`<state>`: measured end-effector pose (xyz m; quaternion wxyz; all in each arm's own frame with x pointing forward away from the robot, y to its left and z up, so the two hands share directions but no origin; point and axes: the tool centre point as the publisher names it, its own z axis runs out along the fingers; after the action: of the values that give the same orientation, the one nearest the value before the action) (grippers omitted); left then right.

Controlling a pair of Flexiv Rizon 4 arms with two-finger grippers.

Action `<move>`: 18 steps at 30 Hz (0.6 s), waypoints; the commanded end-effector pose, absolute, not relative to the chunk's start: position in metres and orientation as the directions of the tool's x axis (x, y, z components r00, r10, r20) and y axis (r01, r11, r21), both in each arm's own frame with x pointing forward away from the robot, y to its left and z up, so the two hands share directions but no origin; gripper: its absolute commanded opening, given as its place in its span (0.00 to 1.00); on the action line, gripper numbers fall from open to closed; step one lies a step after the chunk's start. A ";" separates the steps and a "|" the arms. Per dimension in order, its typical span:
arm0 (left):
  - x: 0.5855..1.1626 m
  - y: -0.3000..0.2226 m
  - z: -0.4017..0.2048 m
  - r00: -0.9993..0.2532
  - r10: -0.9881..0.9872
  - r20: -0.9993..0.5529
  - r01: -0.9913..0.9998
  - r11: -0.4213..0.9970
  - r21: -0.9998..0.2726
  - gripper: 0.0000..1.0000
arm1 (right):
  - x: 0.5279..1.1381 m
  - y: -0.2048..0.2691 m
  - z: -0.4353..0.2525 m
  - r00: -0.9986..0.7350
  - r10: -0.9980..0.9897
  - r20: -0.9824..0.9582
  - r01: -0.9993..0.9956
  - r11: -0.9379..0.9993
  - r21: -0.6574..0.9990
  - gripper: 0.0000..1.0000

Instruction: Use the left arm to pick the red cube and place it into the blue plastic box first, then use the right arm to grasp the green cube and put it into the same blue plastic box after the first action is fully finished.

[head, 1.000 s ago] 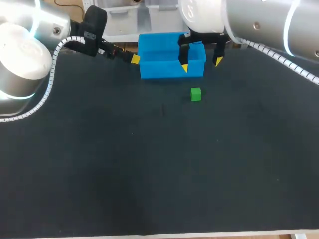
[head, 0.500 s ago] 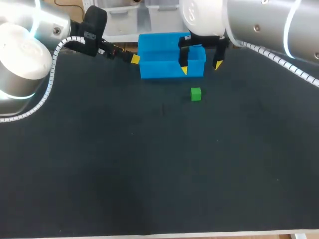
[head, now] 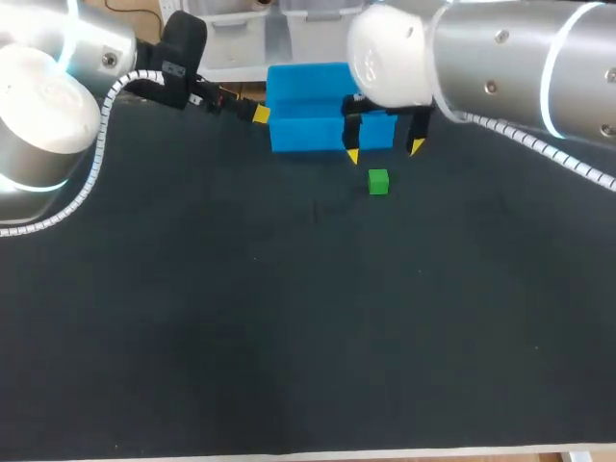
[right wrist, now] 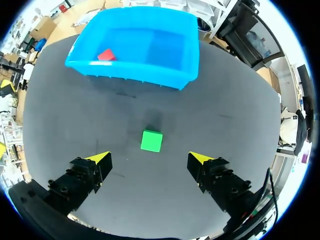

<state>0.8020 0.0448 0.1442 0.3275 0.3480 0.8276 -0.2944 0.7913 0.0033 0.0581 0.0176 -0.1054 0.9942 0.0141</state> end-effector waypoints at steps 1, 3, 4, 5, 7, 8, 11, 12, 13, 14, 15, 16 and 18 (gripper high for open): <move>0.801 0.046 0.143 -0.538 0.380 -0.753 0.772 0.581 -0.258 1.00 | 0.786 0.004 0.051 -0.977 -0.205 -0.054 -0.206 0.978 0.017 1.00; 0.801 0.046 0.143 -0.538 0.380 -0.753 0.772 0.581 -0.258 1.00 | 0.786 0.004 0.048 -0.978 -0.200 -0.055 -0.201 0.979 0.017 1.00; 0.801 0.046 0.143 -0.538 0.380 -0.753 0.772 0.581 -0.258 1.00 | 0.786 0.004 0.046 -0.979 -0.199 -0.055 -0.200 0.980 0.017 1.00; 0.801 0.046 0.143 -0.538 0.380 -0.753 0.772 0.581 -0.258 1.00 | 0.785 0.004 0.045 -0.978 -0.200 -0.059 -0.201 0.979 0.014 1.00; 0.801 0.046 0.143 -0.538 0.380 -0.753 0.772 0.581 -0.258 1.00 | 0.785 0.004 0.043 -0.978 -0.200 -0.060 -0.201 0.980 0.012 1.00; 0.801 0.046 0.143 -0.538 0.380 -0.753 0.772 0.581 -0.258 1.00 | 0.785 0.004 0.041 -0.978 -0.200 -0.062 -0.201 0.979 0.011 1.00; 0.801 0.046 0.143 -0.538 0.380 -0.753 0.772 0.581 -0.258 1.00 | 0.784 0.004 0.036 -0.978 -0.200 -0.062 -0.201 0.980 0.009 1.00; 0.801 0.046 0.143 -0.538 0.380 -0.753 0.772 0.581 -0.258 1.00 | 0.785 0.004 0.034 -0.977 -0.202 -0.062 -0.203 0.979 0.008 1.00; 0.801 0.046 0.143 -0.538 0.380 -0.753 0.772 0.581 -0.258 1.00 | 0.785 0.004 0.031 -0.977 -0.204 -0.061 -0.205 0.979 0.007 1.00; 0.801 0.046 0.143 -0.538 0.380 -0.753 0.772 0.581 -0.258 1.00 | 0.786 0.004 0.029 -0.977 -0.205 -0.060 -0.206 0.978 0.006 1.00; 0.801 0.046 0.143 -0.538 0.380 -0.753 0.772 0.581 -0.258 1.00 | 0.786 0.004 0.029 -0.977 -0.205 -0.060 -0.206 0.978 0.006 1.00; 0.801 0.046 0.143 -0.538 0.380 -0.753 0.772 0.581 -0.258 1.00 | 0.787 0.003 0.023 -0.976 -0.209 -0.054 -0.210 0.978 0.008 1.00; 0.801 0.046 0.143 -0.538 0.380 -0.753 0.772 0.581 -0.258 1.00 | 0.788 0.002 0.017 -0.976 -0.213 -0.041 -0.213 0.977 0.005 1.00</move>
<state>0.8020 0.0448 0.1442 0.3275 0.3480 0.8276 -0.2944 0.7845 0.0023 0.0252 0.0217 -0.1071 0.9940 0.0048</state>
